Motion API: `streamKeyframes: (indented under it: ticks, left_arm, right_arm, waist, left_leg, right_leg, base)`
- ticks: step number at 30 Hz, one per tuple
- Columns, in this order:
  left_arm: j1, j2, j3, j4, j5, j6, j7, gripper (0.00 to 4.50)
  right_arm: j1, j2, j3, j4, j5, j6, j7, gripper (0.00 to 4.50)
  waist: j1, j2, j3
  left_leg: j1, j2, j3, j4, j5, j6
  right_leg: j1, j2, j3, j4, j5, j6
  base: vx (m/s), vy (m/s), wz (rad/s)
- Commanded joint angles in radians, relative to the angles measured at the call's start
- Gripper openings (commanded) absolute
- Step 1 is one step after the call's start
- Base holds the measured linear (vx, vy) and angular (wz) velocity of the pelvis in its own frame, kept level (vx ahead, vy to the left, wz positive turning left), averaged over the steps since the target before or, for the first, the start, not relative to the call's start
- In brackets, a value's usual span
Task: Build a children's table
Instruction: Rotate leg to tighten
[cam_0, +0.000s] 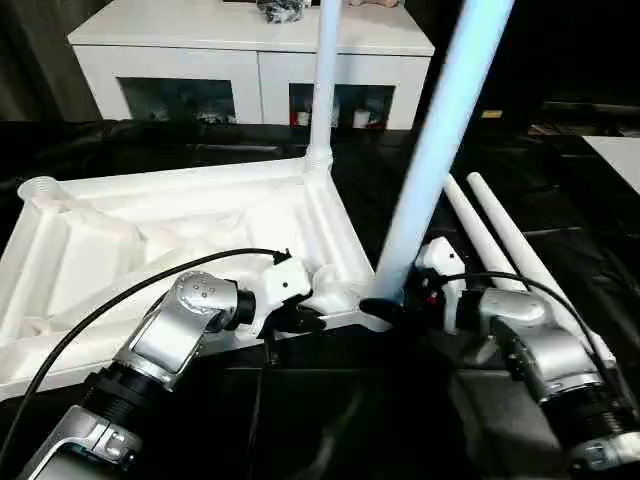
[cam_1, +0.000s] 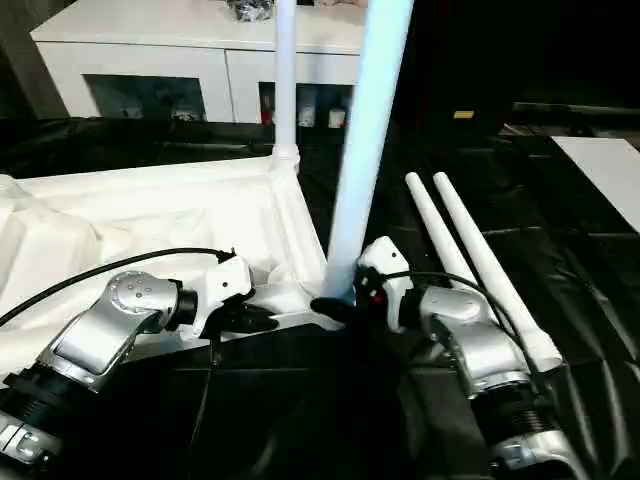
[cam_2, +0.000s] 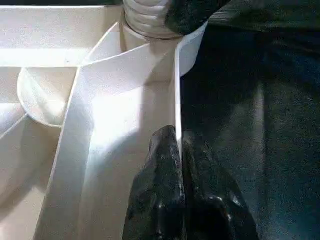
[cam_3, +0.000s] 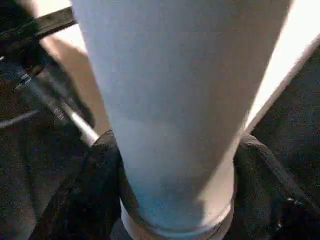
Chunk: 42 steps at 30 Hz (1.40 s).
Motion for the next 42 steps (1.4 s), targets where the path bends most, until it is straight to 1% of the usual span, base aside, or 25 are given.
streamKeyframes:
  ticks: [1, 2, 3, 5, 6, 7, 8, 9, 11, 12, 15, 21, 22, 24, 26, 28, 29, 33, 34, 35, 36, 38, 40, 41, 42]
  left_arm:
    - [-0.026, -0.052, -0.004, 0.032, 0.023, 0.042, 0.082, 0.00]
    - [-0.048, -0.092, 0.010, 0.073, 0.045, 0.062, 0.164, 0.00]
    - [-0.066, -0.130, 0.026, 0.109, 0.054, 0.076, 0.233, 0.00]
    - [-0.082, -0.164, 0.041, 0.140, 0.060, 0.089, 0.292, 0.00]
    - [-0.110, -0.224, 0.070, 0.192, 0.058, 0.102, 0.383, 0.00]
    - [-0.115, -0.233, 0.074, 0.200, 0.058, 0.102, 0.397, 0.00]
    - [-0.146, -0.288, 0.094, 0.255, 0.059, 0.100, 0.481, 0.00]
    - [-0.177, -0.334, 0.098, 0.309, 0.072, 0.081, 0.560, 0.00]
    - [-0.199, -0.368, 0.104, 0.347, 0.073, 0.065, 0.606, 0.00]
    - [-0.209, -0.382, 0.104, 0.366, 0.078, 0.052, 0.623, 0.00]
    - [-0.247, -0.423, 0.083, 0.425, 0.104, -0.026, 0.656, 0.00]
    - [-0.251, -0.421, 0.058, 0.429, 0.119, -0.065, 0.615, 0.00]
    - [-0.251, -0.417, 0.054, 0.437, 0.122, -0.074, 0.605, 0.00]
    - [-0.243, -0.394, 0.042, 0.447, 0.125, -0.102, 0.579, 0.00]
    - [-0.240, -0.389, 0.043, 0.446, 0.123, -0.108, 0.575, 0.00]
    - [-0.242, -0.384, 0.043, 0.458, 0.128, -0.127, 0.568, 0.00]
    - [-0.242, -0.382, 0.043, 0.461, 0.129, -0.137, 0.565, 0.00]
    - [-0.250, -0.376, 0.054, 0.478, 0.130, -0.189, 0.556, 0.00]
    - [-0.252, -0.377, 0.056, 0.483, 0.126, -0.213, 0.549, 0.00]
    - [-0.253, -0.377, 0.057, 0.485, 0.123, -0.228, 0.543, 0.00]
    - [-0.256, -0.379, 0.060, 0.488, 0.118, -0.269, 0.547, 0.00]
    - [-0.257, -0.385, 0.081, 0.479, 0.092, -0.293, 0.542, 0.44]
    - [-0.256, -0.386, 0.092, 0.469, 0.077, -0.304, 0.534, 0.55]
    - [-0.240, -0.373, 0.113, 0.406, 0.043, -0.294, 0.495, 0.59]
    - [-0.229, -0.358, 0.118, 0.371, 0.036, -0.295, 0.477, 0.80]
  right_arm:
    - [-0.008, 0.059, -0.027, 0.082, -0.075, 0.013, -0.214, 2.69]
    - [-0.016, 0.107, -0.054, 0.119, -0.087, 0.031, -0.335, 2.69]
    - [-0.023, 0.147, -0.082, 0.146, -0.083, 0.058, -0.427, 2.69]
    - [-0.030, 0.181, -0.105, 0.169, -0.079, 0.079, -0.503, 2.69]
    - [-0.047, 0.226, -0.137, 0.209, -0.072, 0.107, -0.607, 2.69]
    - [-0.050, 0.233, -0.143, 0.215, -0.069, 0.109, -0.622, 2.69]
    - [-0.076, 0.275, -0.180, 0.261, -0.051, 0.120, -0.718, 2.68]
    - [-0.108, 0.312, -0.216, 0.313, -0.033, 0.121, -0.811, 2.68]
    - [-0.136, 0.336, -0.245, 0.357, -0.018, 0.109, -0.878, 2.68]
    - [-0.151, 0.346, -0.257, 0.379, -0.018, 0.101, -0.908, 2.68]
    - [-0.205, 0.366, -0.274, 0.436, -0.036, 0.065, -0.980, 2.68]
    - [-0.228, 0.369, -0.275, 0.440, -0.051, 0.038, -0.962, 2.68]
    - [-0.231, 0.371, -0.288, 0.439, -0.044, 0.024, -0.956, 3.03]
    - [-0.220, 0.352, -0.296, 0.392, -0.043, -0.035, -0.932, 3.24]
    - [-0.214, 0.343, -0.292, 0.374, -0.049, -0.043, -0.930, 3.47]
    - [-0.199, 0.325, -0.284, 0.333, -0.064, -0.050, -0.944, 3.72]
    - [-0.190, 0.317, -0.282, 0.309, -0.071, -0.047, -0.951, 3.80]
    - [-0.092, 0.264, -0.270, 0.106, -0.109, -0.028, -0.953, 3.80]
    - [-0.049, 0.252, -0.266, 0.035, -0.104, -0.015, -0.926, 3.80]
    - [-0.024, 0.245, -0.264, -0.006, -0.099, -0.005, -0.908, 3.80]
    - [0.017, 0.232, -0.251, -0.066, -0.104, -0.001, -0.879, 3.80]
    - [0.059, 0.216, -0.230, -0.126, -0.102, 0.013, -0.832, 3.84]
    - [0.078, 0.207, -0.217, -0.152, -0.101, 0.021, -0.808, 3.84]
    - [0.124, 0.184, -0.187, -0.223, -0.090, 0.029, -0.754, 3.84]
    - [0.145, 0.173, -0.172, -0.261, -0.080, 0.043, -0.733, 3.84]
  waist:
    - [-0.002, -0.004, -0.057]
    - [-0.008, -0.003, -0.049]
    - [-0.016, -0.003, -0.050]
    - [-0.021, -0.005, -0.051]
    - [-0.021, -0.005, -0.051]
    - [-0.026, -0.004, -0.045]
    - [-0.028, -0.006, -0.047]
    - [-0.029, 0.000, -0.047]
    - [-0.030, -0.001, -0.048]
    - [-0.031, 0.002, -0.046]
    - [-0.040, 0.006, -0.050]
    - [-0.034, 0.004, -0.051]
    - [-0.034, 0.003, -0.051]
    - [-0.031, 0.000, -0.050]
    - [-0.030, 0.000, -0.049]
    - [-0.032, -0.003, -0.050]
    - [-0.025, -0.003, -0.053]
    - [-0.008, -0.006, -0.055]
    - [-0.004, 0.008, -0.058]
    - [0.000, 0.000, -0.057]
    - [0.005, 0.007, -0.056]
    - [0.006, 0.006, -0.055]
    - [0.006, 0.005, -0.059]
    - [0.007, 0.019, -0.059]
    - [0.004, 0.011, -0.059]
  left_leg:
    - [0.013, 0.051, -0.025, -0.077, -0.263, 0.012]
    - [0.021, 0.050, -0.022, -0.080, -0.301, -0.009]
    - [0.025, 0.048, -0.028, -0.080, -0.344, -0.034]
    - [0.026, 0.048, -0.035, -0.082, -0.398, -0.044]
    - [0.026, 0.048, -0.035, -0.082, -0.398, -0.044]
    - [0.036, 0.044, -0.034, -0.080, -0.445, -0.049]
    - [0.038, 0.041, -0.036, -0.078, -0.450, -0.051]
    - [0.041, 0.041, -0.038, -0.080, -0.468, -0.053]
    - [0.043, 0.039, -0.042, -0.078, -0.501, -0.053]
    - [0.044, 0.038, -0.043, -0.079, -0.517, -0.046]
    - [0.040, 0.037, -0.048, -0.084, -0.534, -0.038]
    - [0.033, 0.041, -0.045, -0.090, -0.500, -0.024]
    - [0.032, 0.041, -0.044, -0.091, -0.496, -0.022]
    - [0.035, 0.041, -0.041, -0.090, -0.495, -0.016]
    - [0.031, 0.040, -0.040, -0.091, -0.479, -0.010]
    - [0.019, 0.042, -0.043, -0.095, -0.454, -0.006]
    - [0.024, 0.043, -0.039, -0.093, -0.432, -0.004]
    - [0.030, 0.043, -0.025, -0.088, -0.369, 0.016]
    - [0.027, 0.045, -0.026, -0.090, -0.338, 0.021]
    - [0.022, 0.047, -0.024, -0.091, -0.316, 0.028]
    - [0.018, 0.047, -0.025, -0.092, -0.302, 0.035]
    - [0.015, 0.048, -0.024, -0.093, -0.308, 0.037]
    - [0.008, 0.048, -0.027, -0.093, -0.292, 0.038]
    - [0.010, 0.050, -0.028, -0.094, -0.296, 0.033]
    - [0.008, 0.051, -0.027, -0.093, -0.297, 0.037]
  right_leg:
    - [0.045, -0.053, 0.040, -0.057, -0.256, -0.228]
    - [0.031, -0.051, 0.042, -0.068, -0.331, -0.213]
    - [0.029, -0.054, 0.041, -0.073, -0.407, -0.192]
    - [0.029, -0.055, 0.036, -0.083, -0.474, -0.152]
    - [0.029, -0.055, 0.036, -0.083, -0.474, -0.152]
    - [0.014, -0.053, 0.034, -0.097, -0.536, -0.135]
    - [0.015, -0.054, 0.032, -0.098, -0.554, -0.125]
    - [0.012, -0.051, 0.028, -0.105, -0.565, -0.109]
    - [0.014, -0.050, 0.020, -0.112, -0.576, -0.085]
    - [0.010, -0.050, 0.017, -0.119, -0.581, -0.078]
    - [0.018, -0.050, 0.006, -0.125, -0.582, -0.053]
    - [0.022, -0.059, 0.014, -0.124, -0.538, -0.074]
    - [0.021, -0.058, 0.015, -0.123, -0.532, -0.077]
    - [0.018, -0.059, 0.016, -0.125, -0.539, -0.079]
    - [0.020, -0.059, 0.017, -0.124, -0.535, -0.082]
    - [0.030, -0.062, 0.016, -0.120, -0.530, -0.081]
    - [0.025, -0.061, 0.020, -0.120, -0.514, -0.082]
    - [0.019, -0.059, 0.030, -0.118, -0.457, -0.097]
    - [0.023, -0.061, 0.032, -0.112, -0.424, -0.107]
    - [0.026, -0.057, 0.032, -0.111, -0.389, -0.106]
    - [0.029, -0.055, 0.033, -0.106, -0.370, -0.109]
    - [0.031, -0.057, 0.033, -0.108, -0.379, -0.110]
    - [0.037, -0.060, 0.031, -0.104, -0.371, -0.121]
    - [0.036, -0.060, 0.030, -0.100, -0.348, -0.136]
    - [0.036, -0.056, 0.031, -0.097, -0.320, -0.142]
  base:
    - [0.000, 0.000, 0.00]
    - [0.000, 0.000, 0.00]
    - [0.000, 0.000, 0.00]
    - [-0.051, 0.004, -0.02]
    - [0.000, 0.000, 0.00]
    - [0.000, 0.000, 0.00]
    - [0.000, 0.000, 0.00]
    - [-0.052, 0.014, 0.01]
    - [-0.050, 0.025, 0.00]
    - [0.000, 0.000, 0.00]
    - [0.000, 0.000, 0.00]
    - [0.000, 0.000, 0.00]
    - [0.000, 0.000, 0.00]
    - [0.000, 0.000, 0.00]
    - [0.000, 0.000, 0.00]
    - [0.000, 0.000, 0.00]
    - [0.000, 0.000, 0.00]
    - [0.000, 0.000, 0.00]
    - [0.000, 0.000, 0.00]
    - [0.000, 0.000, 0.00]
    - [0.000, 0.000, 0.00]
    - [0.000, 0.000, 0.00]
    - [0.000, 0.000, 0.00]
    - [0.000, 0.000, 0.00]
    - [0.000, 0.000, 0.00]
